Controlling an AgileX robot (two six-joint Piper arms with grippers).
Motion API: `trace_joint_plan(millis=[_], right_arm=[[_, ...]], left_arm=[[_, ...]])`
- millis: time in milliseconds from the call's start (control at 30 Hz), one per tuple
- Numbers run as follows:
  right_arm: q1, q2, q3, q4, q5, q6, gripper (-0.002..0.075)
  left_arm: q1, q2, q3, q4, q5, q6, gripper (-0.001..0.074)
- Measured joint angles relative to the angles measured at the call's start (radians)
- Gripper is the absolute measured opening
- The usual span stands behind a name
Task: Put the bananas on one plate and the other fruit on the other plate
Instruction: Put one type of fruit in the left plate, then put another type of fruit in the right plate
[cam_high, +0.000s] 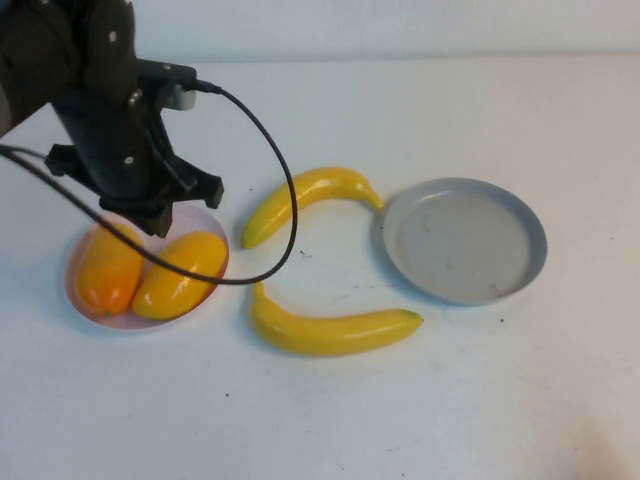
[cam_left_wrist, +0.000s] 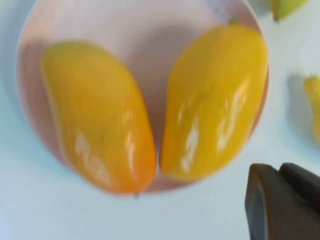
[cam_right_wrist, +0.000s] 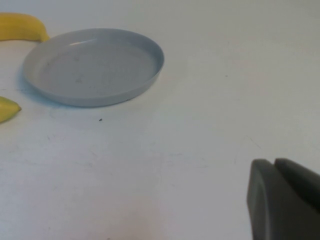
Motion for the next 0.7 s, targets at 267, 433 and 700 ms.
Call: trace_joint_plan(millis=[267, 433, 700], right_arm=[[0.000, 0.000, 0.000, 0.000, 0.000, 0.000, -0.0017], [0.000, 0.000, 0.000, 0.000, 0.000, 0.000, -0.0017], [0.000, 0.000, 0.000, 0.000, 0.000, 0.000, -0.0017]], left_arm=[[0.000, -0.427, 0.405, -0.016, -0.236, 0.002, 0.0004], [0.000, -0.686, 0.633, -0.017, -0.361, 0.002, 0.0004], [0.000, -1.014, 0.753, -0.010, -0.361, 0.002, 0.0004]])
